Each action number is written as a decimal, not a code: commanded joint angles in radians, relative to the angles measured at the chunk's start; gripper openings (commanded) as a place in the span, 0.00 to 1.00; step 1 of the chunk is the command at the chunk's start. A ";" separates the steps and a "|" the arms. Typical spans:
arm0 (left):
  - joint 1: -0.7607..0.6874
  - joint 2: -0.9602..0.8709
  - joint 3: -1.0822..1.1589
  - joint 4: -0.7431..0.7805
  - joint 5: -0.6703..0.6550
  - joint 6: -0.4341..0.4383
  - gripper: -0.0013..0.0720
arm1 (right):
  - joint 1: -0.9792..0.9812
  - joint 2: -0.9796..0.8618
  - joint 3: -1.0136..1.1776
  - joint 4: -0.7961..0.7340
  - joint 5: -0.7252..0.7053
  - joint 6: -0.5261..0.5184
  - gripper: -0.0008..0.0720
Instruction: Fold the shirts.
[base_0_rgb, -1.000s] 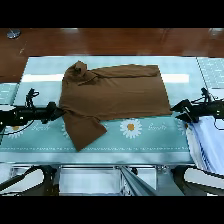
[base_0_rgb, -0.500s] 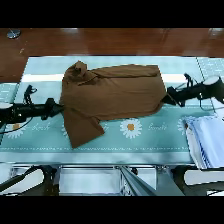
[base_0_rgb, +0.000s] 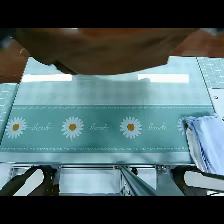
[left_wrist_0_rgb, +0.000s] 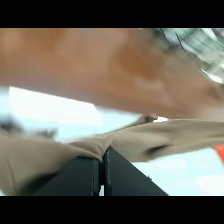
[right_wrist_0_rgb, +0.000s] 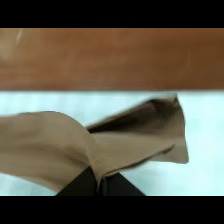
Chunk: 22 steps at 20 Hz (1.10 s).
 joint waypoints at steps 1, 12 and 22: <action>0.001 0.098 0.293 0.255 -0.003 -0.125 0.05 | 0.001 0.224 0.075 -0.109 0.002 0.016 0.05; -0.063 0.436 0.385 0.677 -0.244 -0.112 0.05 | 0.002 0.666 0.053 -0.399 0.128 0.085 0.05; -0.320 0.206 0.105 0.847 -0.243 -0.222 0.05 | 0.002 0.594 -0.447 -0.312 0.166 0.053 0.05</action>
